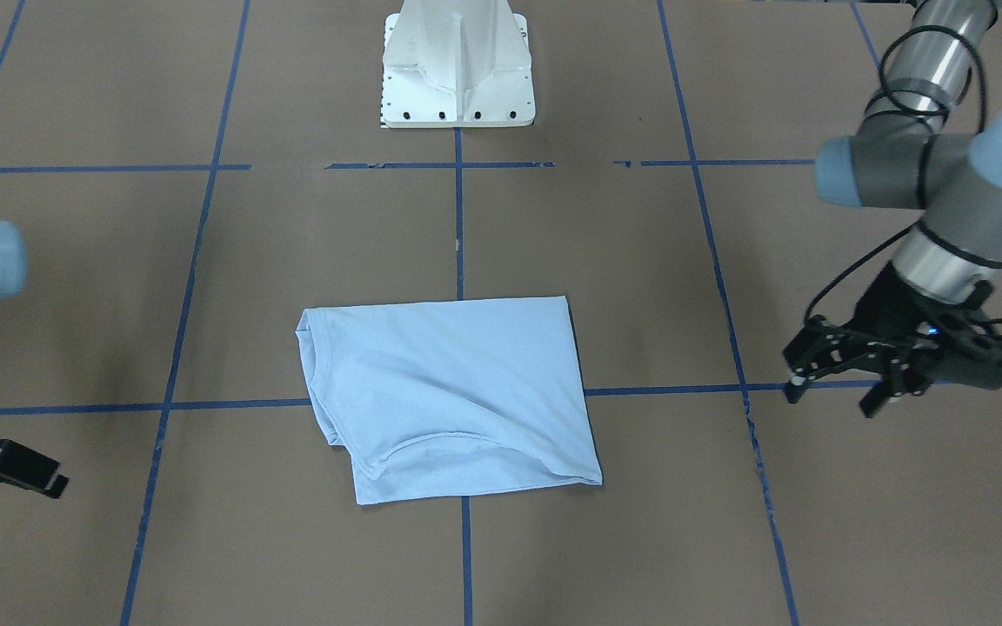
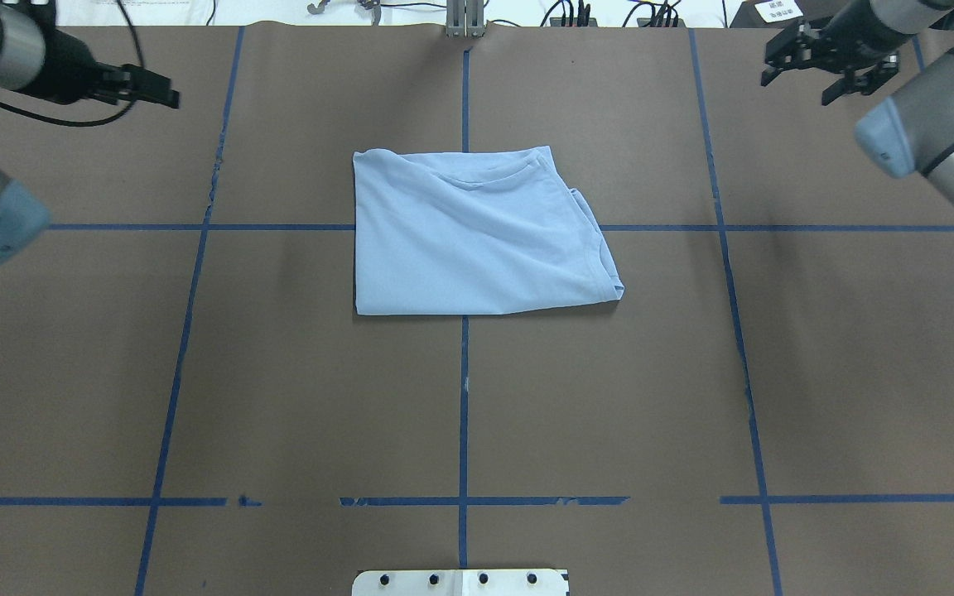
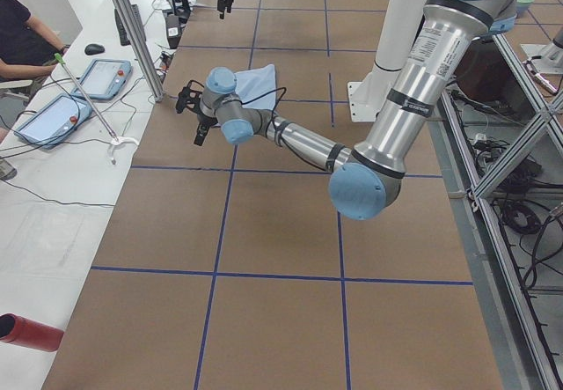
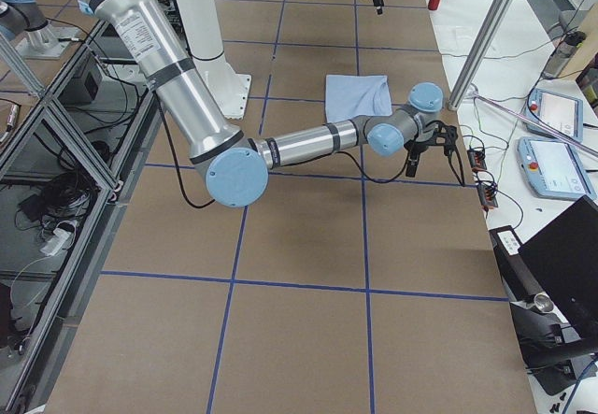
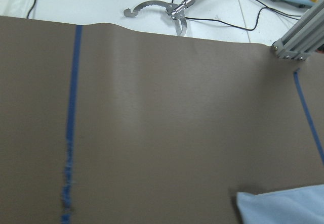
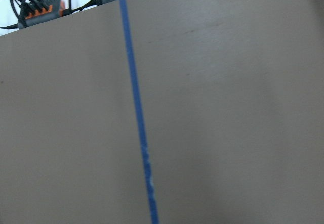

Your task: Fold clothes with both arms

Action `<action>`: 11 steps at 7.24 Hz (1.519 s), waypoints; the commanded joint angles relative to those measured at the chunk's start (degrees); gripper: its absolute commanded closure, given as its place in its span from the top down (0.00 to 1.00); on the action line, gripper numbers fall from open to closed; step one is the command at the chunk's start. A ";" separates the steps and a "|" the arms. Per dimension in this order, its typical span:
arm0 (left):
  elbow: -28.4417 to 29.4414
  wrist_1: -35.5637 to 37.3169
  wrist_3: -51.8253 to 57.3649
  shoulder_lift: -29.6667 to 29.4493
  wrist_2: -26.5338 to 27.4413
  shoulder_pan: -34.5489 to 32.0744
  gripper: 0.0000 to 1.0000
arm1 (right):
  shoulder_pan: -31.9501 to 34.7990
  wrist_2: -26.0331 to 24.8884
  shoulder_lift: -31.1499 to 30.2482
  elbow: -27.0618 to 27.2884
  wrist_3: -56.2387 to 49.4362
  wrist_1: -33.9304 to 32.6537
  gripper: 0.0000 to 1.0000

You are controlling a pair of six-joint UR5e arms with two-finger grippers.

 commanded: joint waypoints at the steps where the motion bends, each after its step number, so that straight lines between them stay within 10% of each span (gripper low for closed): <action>1: -0.55 4.90 27.29 8.39 -8.46 -15.48 1.00 | 8.55 5.19 -8.33 3.99 -15.88 -1.68 1.00; 3: 1.02 23.58 49.13 7.98 -9.01 -26.15 1.00 | 14.36 5.65 -13.98 8.92 -32.03 -11.13 1.00; 6: -3.58 42.77 50.71 8.84 -9.36 -31.11 1.00 | 17.64 5.04 -24.60 17.25 -48.89 -23.20 1.00; 7: -8.32 41.96 50.19 16.95 -9.63 -30.42 1.00 | 16.07 4.95 -24.72 20.07 -48.99 -28.62 1.00; 11: -8.99 38.62 49.92 19.22 -9.54 -30.15 1.00 | 15.79 1.79 -26.48 23.52 -49.53 -32.01 1.00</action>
